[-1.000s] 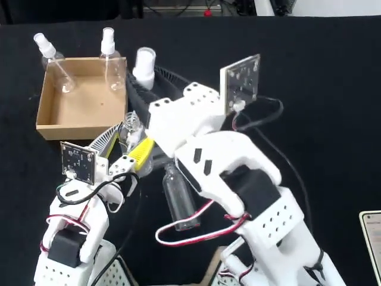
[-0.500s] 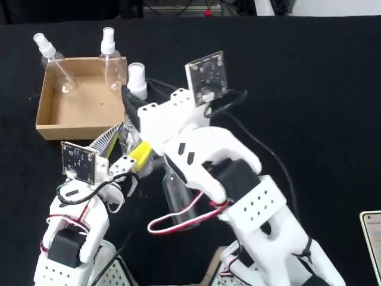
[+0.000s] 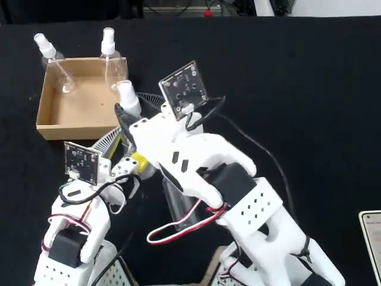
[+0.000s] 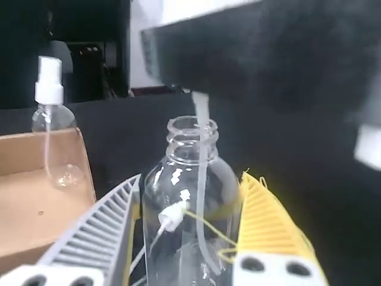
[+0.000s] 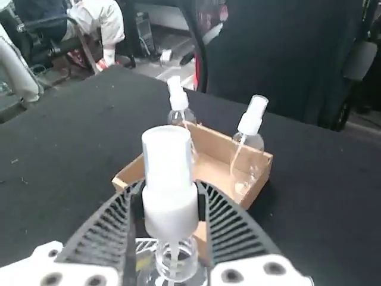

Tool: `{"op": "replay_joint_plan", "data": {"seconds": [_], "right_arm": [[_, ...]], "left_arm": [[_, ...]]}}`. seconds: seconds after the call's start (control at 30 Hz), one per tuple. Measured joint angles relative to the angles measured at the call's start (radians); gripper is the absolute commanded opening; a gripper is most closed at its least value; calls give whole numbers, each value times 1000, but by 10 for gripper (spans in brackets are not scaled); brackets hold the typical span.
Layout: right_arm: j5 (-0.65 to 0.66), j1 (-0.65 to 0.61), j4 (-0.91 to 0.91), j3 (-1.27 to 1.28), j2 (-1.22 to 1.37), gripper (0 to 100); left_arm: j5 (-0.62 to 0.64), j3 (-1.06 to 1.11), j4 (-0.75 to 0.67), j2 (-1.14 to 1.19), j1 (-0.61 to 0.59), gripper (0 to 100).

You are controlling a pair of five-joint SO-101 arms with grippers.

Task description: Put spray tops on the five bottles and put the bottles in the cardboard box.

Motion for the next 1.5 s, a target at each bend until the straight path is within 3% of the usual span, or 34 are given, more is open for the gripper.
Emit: {"op": "replay_joint_plan", "data": {"seconds": [0.33, 0.5, 1.17, 1.4, 1.5], "right_arm": [[0, -2, 55, 25, -58, 12], [25, -2, 55, 64, -89, 12], [61, -2, 55, 135, -173, 13], [61, -2, 98, 135, -173, 172], [61, -3, 144, 135, -173, 177]], "left_arm": [[-2, 0, 15, 0, 58, 65], [-72, 0, 15, 0, 55, 65], [-81, 0, 51, -9, 61, 65], [-81, 0, 52, -3, 61, 65], [-81, 0, 52, 0, 60, 65]]}}
